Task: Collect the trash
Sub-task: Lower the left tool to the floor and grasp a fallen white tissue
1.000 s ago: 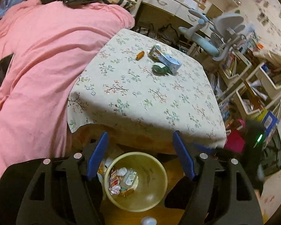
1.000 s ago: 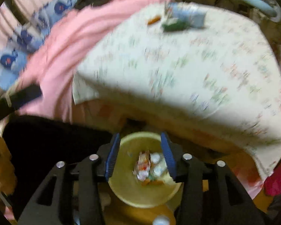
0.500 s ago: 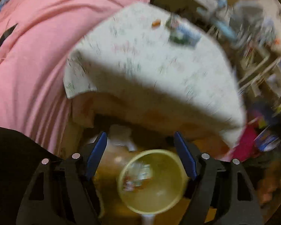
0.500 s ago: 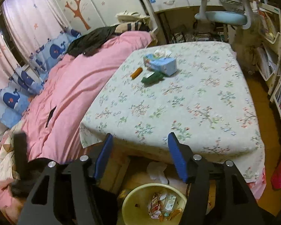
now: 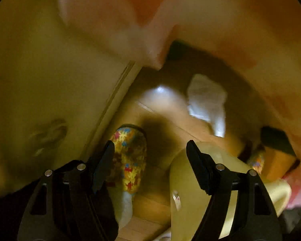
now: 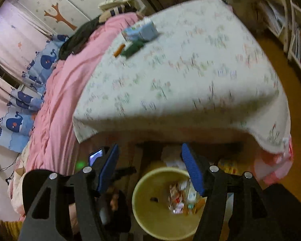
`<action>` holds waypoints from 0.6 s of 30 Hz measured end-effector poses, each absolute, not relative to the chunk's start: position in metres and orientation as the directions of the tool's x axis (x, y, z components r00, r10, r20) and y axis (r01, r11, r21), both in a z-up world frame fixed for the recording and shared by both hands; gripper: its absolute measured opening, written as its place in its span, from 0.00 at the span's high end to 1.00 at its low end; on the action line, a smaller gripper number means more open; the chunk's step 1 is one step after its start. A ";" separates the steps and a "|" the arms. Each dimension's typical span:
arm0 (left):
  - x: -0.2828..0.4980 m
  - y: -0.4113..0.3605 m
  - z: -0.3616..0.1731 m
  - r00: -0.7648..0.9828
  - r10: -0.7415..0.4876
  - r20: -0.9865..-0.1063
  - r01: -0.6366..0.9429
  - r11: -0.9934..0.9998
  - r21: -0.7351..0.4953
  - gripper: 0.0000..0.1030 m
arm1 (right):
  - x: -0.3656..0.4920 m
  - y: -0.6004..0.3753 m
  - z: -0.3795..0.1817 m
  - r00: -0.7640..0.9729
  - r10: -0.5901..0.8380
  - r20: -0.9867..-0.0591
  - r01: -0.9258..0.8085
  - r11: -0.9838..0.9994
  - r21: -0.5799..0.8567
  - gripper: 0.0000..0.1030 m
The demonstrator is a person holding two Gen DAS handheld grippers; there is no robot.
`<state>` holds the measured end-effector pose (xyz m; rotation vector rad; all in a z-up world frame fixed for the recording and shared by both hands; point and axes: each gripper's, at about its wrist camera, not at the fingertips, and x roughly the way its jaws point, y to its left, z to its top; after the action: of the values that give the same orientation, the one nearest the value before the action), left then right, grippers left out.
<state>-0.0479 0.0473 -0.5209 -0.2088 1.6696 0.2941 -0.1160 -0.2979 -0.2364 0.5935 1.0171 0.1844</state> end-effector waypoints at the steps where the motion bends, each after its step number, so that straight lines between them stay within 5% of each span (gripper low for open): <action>1: -0.045 0.046 -0.531 -0.128 0.022 -0.992 -0.305 0.950 0.060 0.31 | -0.117 -0.301 -0.238 0.523 0.413 -0.746 0.132 0.825 0.549 0.39; 18: 0.022 -0.060 -0.621 -0.108 -0.109 -0.988 0.182 0.975 -0.128 0.31 | -0.107 -0.307 -0.258 0.484 0.497 -0.721 0.194 0.742 0.642 0.39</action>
<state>0.0216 -0.0603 -0.6205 0.0560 1.6615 -0.2465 -0.1073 -0.3067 -0.2582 0.7453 1.0748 0.2069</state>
